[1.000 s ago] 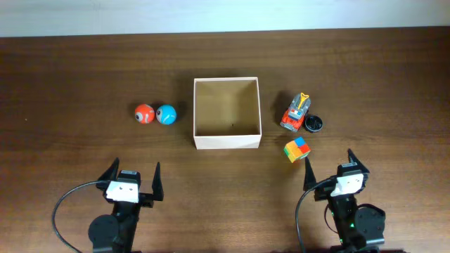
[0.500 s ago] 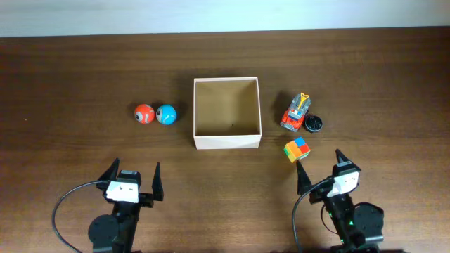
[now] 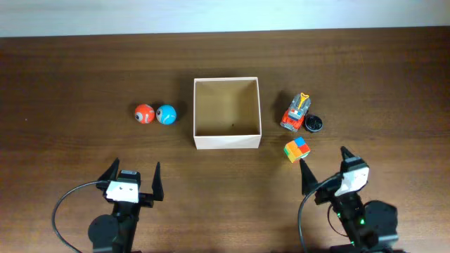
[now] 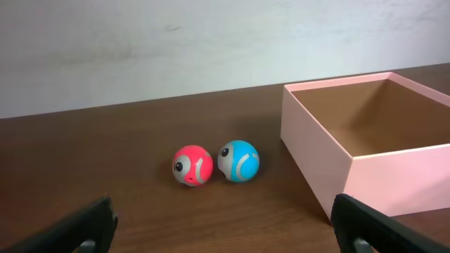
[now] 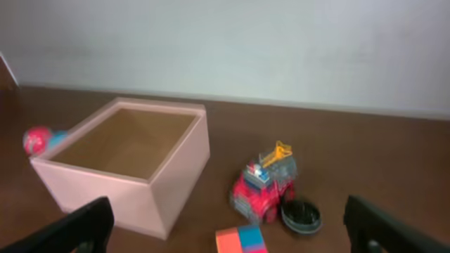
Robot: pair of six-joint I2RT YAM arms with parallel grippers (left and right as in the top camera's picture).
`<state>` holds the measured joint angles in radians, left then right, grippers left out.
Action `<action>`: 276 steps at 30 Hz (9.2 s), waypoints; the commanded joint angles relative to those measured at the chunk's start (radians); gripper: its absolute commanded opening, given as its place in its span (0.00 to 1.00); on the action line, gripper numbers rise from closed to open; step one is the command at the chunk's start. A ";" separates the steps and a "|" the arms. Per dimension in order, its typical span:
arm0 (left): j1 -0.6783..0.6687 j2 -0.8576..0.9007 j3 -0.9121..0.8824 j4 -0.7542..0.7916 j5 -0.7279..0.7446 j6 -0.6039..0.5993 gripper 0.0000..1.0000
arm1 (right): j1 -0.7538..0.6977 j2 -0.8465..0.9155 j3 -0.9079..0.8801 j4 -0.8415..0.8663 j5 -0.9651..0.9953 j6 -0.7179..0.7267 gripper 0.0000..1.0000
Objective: Pack container
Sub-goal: 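Move the right gripper to the colour cube and grasp it, then lift the cube with the right gripper and lower it into the box, then move the right gripper over the red fire truck and grasp it, then carry the fire truck with the right gripper into the box and release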
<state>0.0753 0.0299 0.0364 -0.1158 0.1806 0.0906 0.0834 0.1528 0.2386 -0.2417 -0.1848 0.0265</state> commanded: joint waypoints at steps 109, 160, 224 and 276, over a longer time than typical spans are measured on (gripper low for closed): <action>0.006 0.003 -0.002 -0.003 0.010 0.016 0.99 | 0.127 1.767 1.481 -1.141 0.177 -0.095 0.35; 0.006 0.003 -0.002 -0.004 0.010 0.016 0.99 | 0.465 2.020 1.825 -1.021 0.242 0.355 0.46; 0.006 0.003 -0.002 -0.003 0.010 0.016 0.99 | 0.039 2.094 1.857 -1.163 0.237 0.618 0.99; 0.006 0.003 -0.002 -0.003 0.010 0.016 0.99 | 0.010 2.094 1.653 -0.932 0.181 0.512 0.52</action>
<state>0.0753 0.0338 0.0364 -0.1162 0.1806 0.0902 0.1005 2.2459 1.8755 -1.1698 -0.0017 0.5392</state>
